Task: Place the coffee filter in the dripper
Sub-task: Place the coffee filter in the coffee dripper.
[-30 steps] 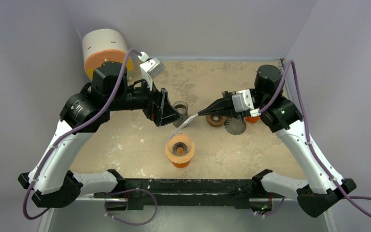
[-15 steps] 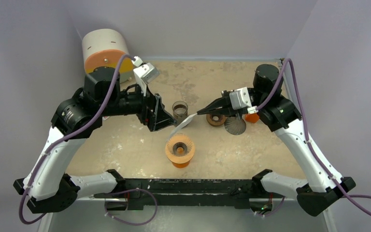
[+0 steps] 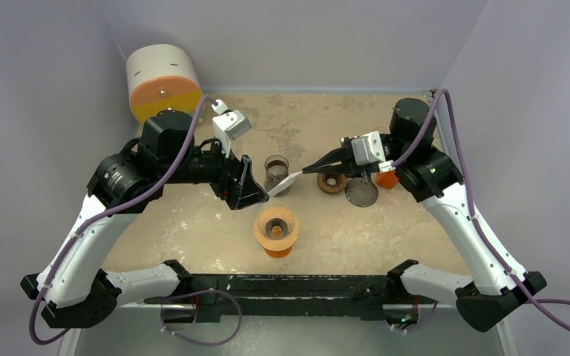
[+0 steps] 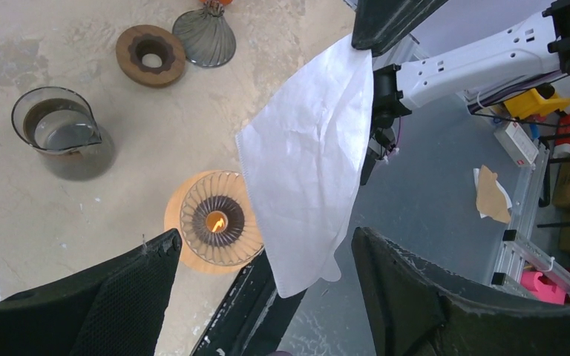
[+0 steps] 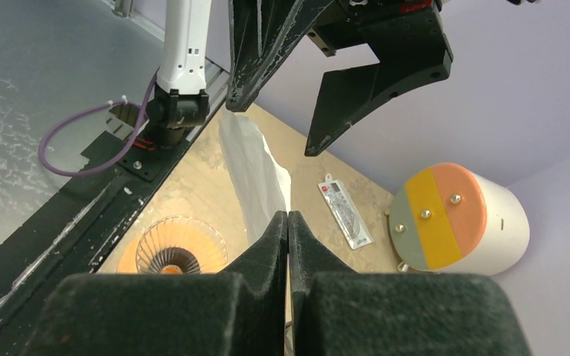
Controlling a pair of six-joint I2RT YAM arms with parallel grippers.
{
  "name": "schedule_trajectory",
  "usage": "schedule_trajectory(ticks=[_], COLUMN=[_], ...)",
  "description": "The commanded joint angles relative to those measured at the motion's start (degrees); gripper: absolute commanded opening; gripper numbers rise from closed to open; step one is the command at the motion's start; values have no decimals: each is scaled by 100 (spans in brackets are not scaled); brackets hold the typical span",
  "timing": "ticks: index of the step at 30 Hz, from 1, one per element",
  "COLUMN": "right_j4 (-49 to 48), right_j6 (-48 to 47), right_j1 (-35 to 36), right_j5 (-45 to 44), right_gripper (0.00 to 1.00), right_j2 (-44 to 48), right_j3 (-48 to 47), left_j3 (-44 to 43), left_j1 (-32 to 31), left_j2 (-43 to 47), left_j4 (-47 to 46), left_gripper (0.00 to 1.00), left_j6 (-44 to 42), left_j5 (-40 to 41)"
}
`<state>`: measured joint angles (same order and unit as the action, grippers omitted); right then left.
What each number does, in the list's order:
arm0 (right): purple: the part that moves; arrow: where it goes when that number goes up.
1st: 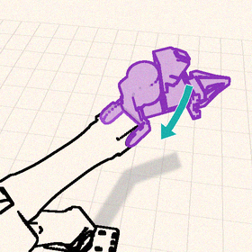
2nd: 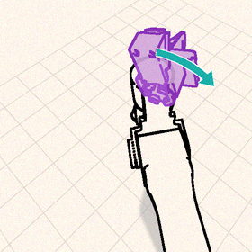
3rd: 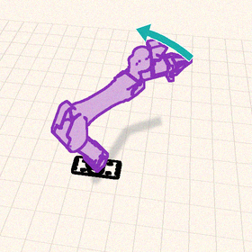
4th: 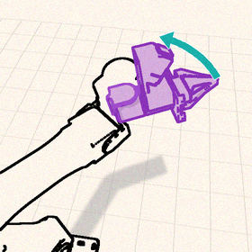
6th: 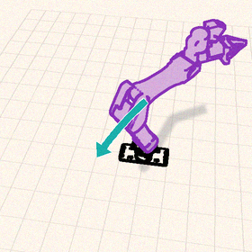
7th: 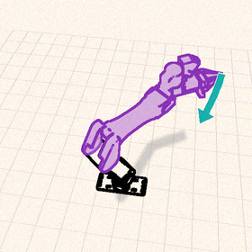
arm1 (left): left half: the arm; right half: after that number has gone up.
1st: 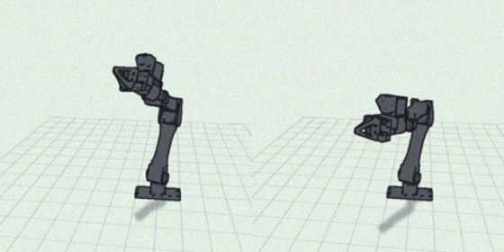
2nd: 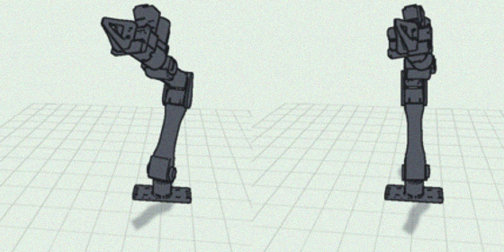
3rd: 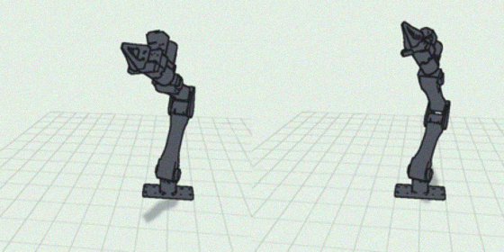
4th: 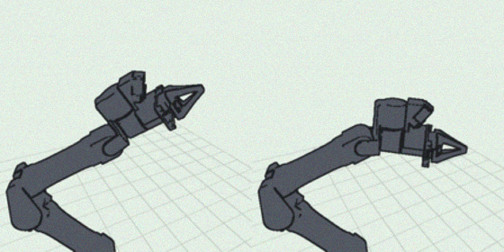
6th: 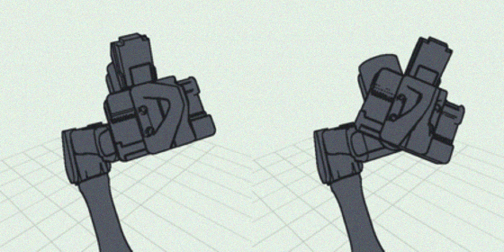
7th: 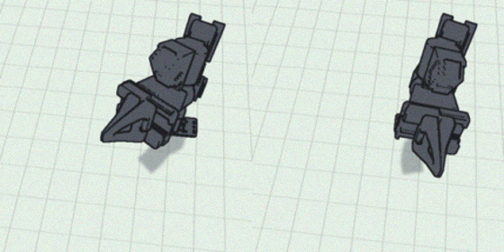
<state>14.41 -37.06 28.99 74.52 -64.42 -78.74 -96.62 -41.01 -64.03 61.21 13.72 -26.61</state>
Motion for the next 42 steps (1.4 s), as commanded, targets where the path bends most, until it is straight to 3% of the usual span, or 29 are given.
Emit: schedule_trajectory(ticks=[1,28,42], right_j4=[-185,-538,-917], right_j6=[98,453,943], right_j1=[27,37,105], right_j5=[37,133,98], right_gripper=[0,0,0], right_j2=[70,97,62], right_j3=[-201,-163,-98], left_j3=[36,78,73], left_j1=[-3,-3,-3], left_j2=[66,104,-48], left_j4=[-4,33,-228], left_gripper=[83,83,82], left_j6=[-203,-159,-73], left_j5=[133,909,811])
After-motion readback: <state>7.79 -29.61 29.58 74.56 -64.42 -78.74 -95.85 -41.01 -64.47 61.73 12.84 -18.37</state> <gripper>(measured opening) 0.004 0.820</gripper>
